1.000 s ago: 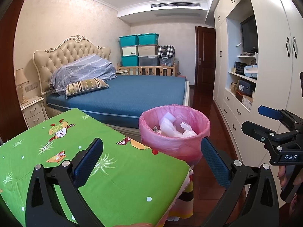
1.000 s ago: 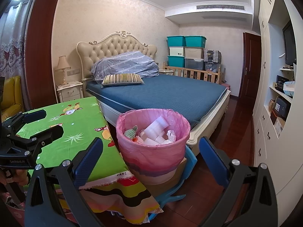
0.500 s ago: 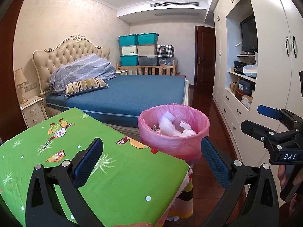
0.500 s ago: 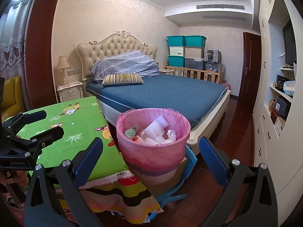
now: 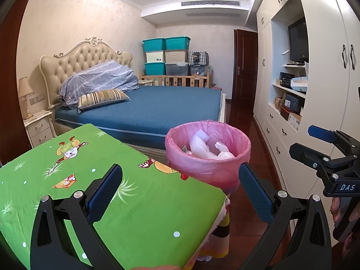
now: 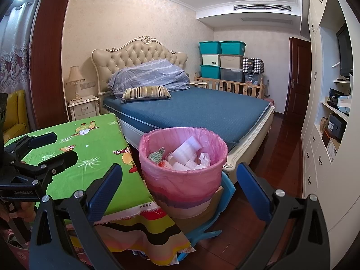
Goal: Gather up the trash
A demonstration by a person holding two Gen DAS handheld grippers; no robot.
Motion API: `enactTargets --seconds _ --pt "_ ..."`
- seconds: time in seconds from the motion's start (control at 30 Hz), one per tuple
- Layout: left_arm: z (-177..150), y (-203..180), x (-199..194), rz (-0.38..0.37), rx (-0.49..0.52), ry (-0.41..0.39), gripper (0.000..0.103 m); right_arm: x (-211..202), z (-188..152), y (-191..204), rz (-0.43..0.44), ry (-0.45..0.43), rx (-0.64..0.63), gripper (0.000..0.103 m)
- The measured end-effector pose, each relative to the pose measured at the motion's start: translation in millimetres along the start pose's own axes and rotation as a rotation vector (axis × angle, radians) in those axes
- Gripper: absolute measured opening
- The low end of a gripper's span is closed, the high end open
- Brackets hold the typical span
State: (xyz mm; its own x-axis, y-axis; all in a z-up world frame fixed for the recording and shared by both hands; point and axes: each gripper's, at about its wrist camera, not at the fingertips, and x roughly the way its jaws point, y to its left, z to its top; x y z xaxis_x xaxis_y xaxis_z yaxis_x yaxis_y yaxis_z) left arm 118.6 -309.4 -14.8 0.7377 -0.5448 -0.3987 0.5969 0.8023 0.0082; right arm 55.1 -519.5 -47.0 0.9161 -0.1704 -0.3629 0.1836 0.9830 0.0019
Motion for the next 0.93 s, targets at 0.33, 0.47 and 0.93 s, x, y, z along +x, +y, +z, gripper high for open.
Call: enactTargets --seconds 0.33,0.47,0.93 --pt "0 1 1 0.001 0.019 -0.001 0.097 -1 -1 1 0.001 0.0 0.001 0.098" --pt "0 2 2 -0.002 0.024 0.0 0.097 -1 -2 2 0.0 0.001 0.0 0.098" --pt "0 40 -14 0.03 -0.005 0.011 0.097 5 5 23 0.04 0.012 -0.022 0.098"
